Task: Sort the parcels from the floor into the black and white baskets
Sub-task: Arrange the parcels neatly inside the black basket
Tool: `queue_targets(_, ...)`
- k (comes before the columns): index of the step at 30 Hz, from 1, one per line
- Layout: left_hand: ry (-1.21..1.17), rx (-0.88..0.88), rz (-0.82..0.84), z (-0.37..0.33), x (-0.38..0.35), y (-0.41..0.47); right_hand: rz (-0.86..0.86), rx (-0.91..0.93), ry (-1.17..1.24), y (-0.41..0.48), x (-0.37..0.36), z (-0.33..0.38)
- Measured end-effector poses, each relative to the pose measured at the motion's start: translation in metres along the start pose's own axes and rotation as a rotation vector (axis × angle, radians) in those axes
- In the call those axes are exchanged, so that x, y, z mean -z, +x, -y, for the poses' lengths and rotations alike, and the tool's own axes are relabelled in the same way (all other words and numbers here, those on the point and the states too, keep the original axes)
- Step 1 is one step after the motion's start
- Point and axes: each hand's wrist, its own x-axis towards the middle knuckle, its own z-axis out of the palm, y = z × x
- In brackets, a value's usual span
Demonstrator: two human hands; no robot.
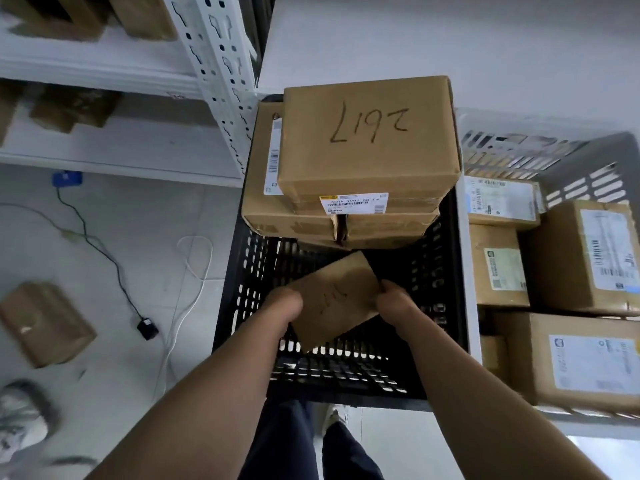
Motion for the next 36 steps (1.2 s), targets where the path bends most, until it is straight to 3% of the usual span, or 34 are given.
queue_targets(3,0.059,-0.068,-0.132,-0.012,0.007,0.009,0.006,-0.019,0.045,0.007,-0.007,0.003)
queue_targets(9,0.028,-0.107,-0.197,-0.025,0.019,0.026,0.110,-0.021,0.067,0.005,-0.021,0.018)
queue_targets(20,-0.047,-0.151,-0.203,-0.016,0.009,0.023,0.131,-0.025,0.122,-0.011,-0.019,0.030)
queue_targets(26,-0.111,-0.166,-0.185,-0.020,0.011,0.025,0.132,0.001,0.298,-0.015,-0.018,0.040)
queue_targets(36,-0.117,-0.180,-0.187,-0.028,0.011,0.030,0.129,-0.019,0.243,-0.013,-0.017,0.052)
